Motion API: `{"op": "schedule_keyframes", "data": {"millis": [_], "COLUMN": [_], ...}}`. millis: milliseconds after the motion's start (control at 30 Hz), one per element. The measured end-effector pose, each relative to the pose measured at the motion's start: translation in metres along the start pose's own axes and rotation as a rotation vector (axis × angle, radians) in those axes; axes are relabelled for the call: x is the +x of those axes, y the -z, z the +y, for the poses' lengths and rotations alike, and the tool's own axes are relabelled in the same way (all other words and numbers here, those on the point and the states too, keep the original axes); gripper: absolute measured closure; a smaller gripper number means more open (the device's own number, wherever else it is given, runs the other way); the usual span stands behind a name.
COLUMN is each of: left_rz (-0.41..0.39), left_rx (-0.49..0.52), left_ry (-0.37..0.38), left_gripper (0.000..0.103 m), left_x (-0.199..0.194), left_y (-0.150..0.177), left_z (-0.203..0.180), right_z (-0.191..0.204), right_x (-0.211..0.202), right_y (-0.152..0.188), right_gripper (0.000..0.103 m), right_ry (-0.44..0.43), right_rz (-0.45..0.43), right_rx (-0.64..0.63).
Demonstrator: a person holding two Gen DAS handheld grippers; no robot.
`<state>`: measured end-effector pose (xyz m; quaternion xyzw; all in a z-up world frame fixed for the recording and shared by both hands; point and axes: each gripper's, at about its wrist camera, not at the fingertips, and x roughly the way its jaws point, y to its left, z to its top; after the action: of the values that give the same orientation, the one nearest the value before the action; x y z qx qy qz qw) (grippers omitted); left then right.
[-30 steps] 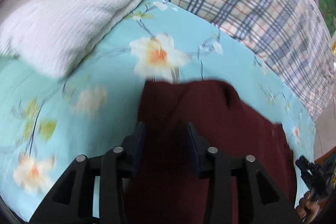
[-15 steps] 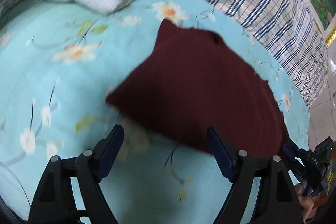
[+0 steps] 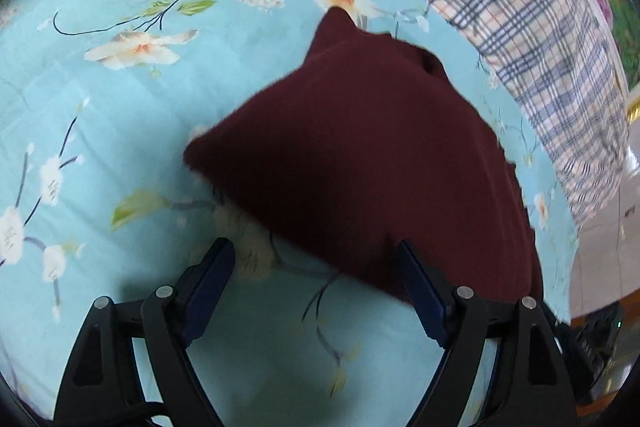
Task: Fold large clothes
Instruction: 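Lay the hem over the hood with both grippers and release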
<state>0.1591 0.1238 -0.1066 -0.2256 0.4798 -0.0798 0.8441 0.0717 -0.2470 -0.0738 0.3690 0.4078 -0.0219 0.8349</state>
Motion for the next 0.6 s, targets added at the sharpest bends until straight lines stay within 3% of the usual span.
{"op": "schedule_keyframes", "data": {"millis": [267,333,400,467,567,600], "left_rz": [-0.077,-0.092,-0.098,-0.095,-0.104,-0.109], "left_rx": [-0.065,-0.058,-0.052,-0.057,-0.061,-0.057], "left_ry": [0.021,0.012,0.008,0.016,0.044,0.044], "left_gripper": [0.019,0.029,0.051,0.061,0.084,0.086], "left_x": [0.023,0.026,0.029,0.032,0.030,0.028], "left_y": [-0.032,-0.036,-0.038,-0.042,-0.044,-0.045], "left_z": [-0.003,-0.006,-0.007,-0.006,-0.006,-0.007], "right_z": [0.025,0.032,0.038,0.041,0.048,0.051], "right_x": [0.021,0.026,0.033,0.038,0.046,0.049], "right_y": [-0.019,-0.028,-0.036,-0.040,-0.045,-0.046], "right_gripper": [0.071,0.071,0.071,0.071,0.071,0.071], "right_ry": [-0.032,-0.040,-0.046,-0.051,-0.060,-0.065], "right_rz": [0.013,0.007,0.006,0.008,0.020,0.028], "right_rx": [-0.056,-0.070,-0.078,-0.080,-0.091,-0.098]}}
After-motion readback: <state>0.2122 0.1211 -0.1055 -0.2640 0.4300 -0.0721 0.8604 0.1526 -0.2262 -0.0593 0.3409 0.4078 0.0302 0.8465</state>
